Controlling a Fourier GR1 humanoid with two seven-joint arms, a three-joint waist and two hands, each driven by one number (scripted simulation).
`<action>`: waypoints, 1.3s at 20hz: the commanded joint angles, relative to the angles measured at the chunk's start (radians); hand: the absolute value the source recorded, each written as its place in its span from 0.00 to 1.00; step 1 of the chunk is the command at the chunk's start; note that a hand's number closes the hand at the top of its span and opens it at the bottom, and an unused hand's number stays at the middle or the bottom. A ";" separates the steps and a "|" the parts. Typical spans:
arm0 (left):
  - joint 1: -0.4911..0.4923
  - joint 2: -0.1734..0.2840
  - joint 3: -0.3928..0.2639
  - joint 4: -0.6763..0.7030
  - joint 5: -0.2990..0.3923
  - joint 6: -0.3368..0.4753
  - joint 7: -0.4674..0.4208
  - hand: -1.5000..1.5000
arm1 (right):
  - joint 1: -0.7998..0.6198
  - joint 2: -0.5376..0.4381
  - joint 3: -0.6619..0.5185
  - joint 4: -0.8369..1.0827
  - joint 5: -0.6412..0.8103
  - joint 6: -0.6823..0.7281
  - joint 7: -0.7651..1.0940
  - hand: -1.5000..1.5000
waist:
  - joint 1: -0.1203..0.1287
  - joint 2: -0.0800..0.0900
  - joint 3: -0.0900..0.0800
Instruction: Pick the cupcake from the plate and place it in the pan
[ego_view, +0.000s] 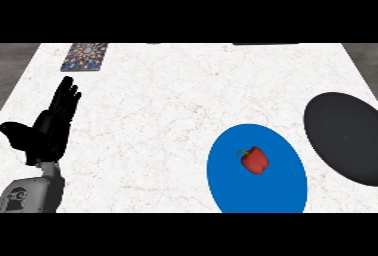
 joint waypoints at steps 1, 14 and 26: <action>-0.023 0.015 0.006 0.013 0.009 -0.018 0.004 0.50 | 0.008 0.028 -0.139 -0.093 -0.305 0.009 -0.005 1.00 | 0.008 0.008 0.001; -0.033 -0.029 -0.047 0.031 -0.033 0.002 -0.027 0.50 | -0.526 -0.095 -0.661 0.605 -0.714 0.135 -0.150 1.00 | 0.059 0.014 0.001; -0.103 -0.021 -0.033 0.057 -0.014 -0.007 0.014 0.50 | -0.962 -0.156 -0.671 1.530 -0.499 -0.095 -0.551 1.00 | 0.078 0.022 0.003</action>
